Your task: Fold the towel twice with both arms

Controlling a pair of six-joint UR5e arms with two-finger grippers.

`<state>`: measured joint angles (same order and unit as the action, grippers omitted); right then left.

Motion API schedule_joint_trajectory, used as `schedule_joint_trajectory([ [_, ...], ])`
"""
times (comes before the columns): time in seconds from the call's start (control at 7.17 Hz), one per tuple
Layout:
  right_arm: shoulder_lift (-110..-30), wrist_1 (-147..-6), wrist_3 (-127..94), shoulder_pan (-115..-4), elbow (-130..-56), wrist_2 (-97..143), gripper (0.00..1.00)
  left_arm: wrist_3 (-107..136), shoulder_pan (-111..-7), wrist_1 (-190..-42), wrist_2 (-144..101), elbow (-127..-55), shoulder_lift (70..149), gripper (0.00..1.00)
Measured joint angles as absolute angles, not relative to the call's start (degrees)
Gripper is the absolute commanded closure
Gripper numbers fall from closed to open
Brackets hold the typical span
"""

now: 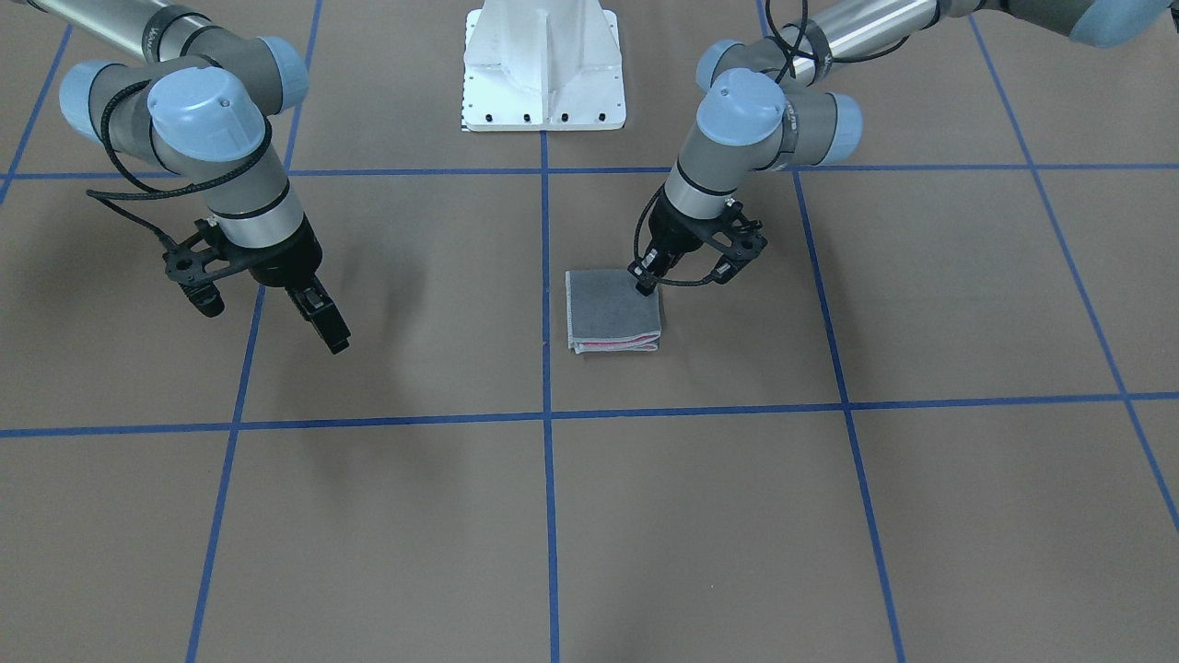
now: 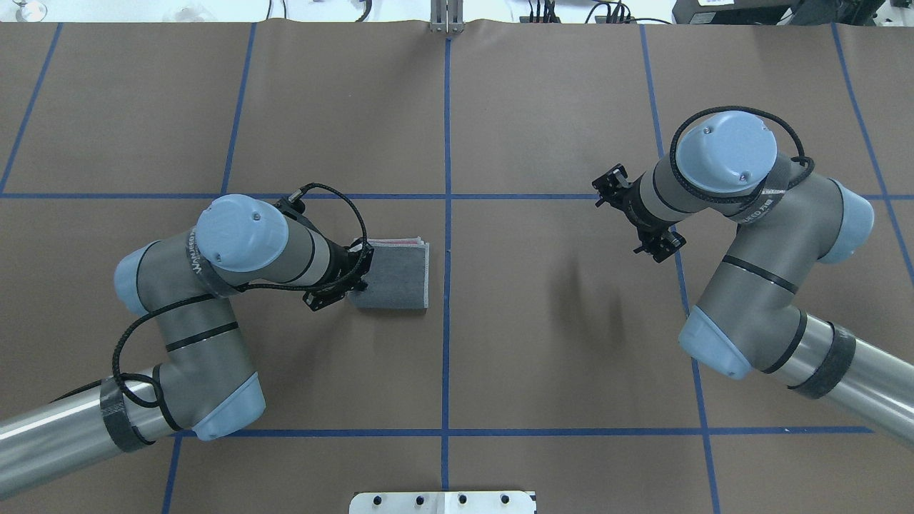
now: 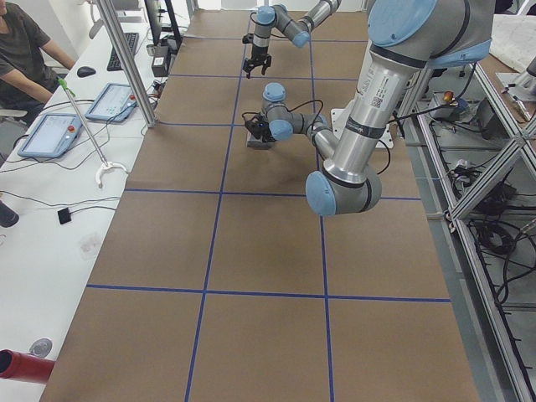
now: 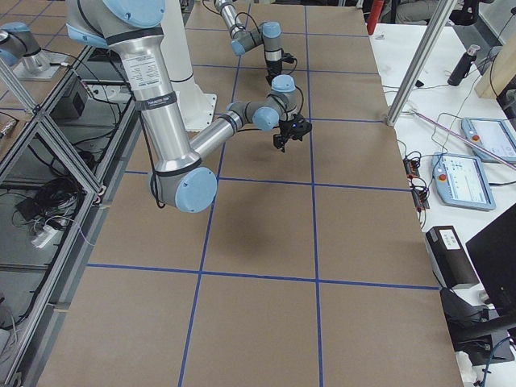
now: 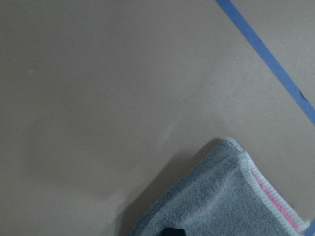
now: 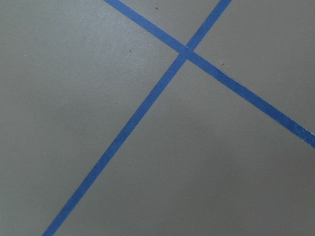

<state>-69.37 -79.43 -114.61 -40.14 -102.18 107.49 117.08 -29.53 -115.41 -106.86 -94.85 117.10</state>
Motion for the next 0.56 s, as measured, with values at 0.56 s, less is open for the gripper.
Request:
schedule_joint_trajectory([
  [0.56,-69.3,-79.4,-114.6,-40.1,-102.0,107.5,0.0,117.1,-29.8,-115.2,-107.9,-98.5,113.7,1.0],
])
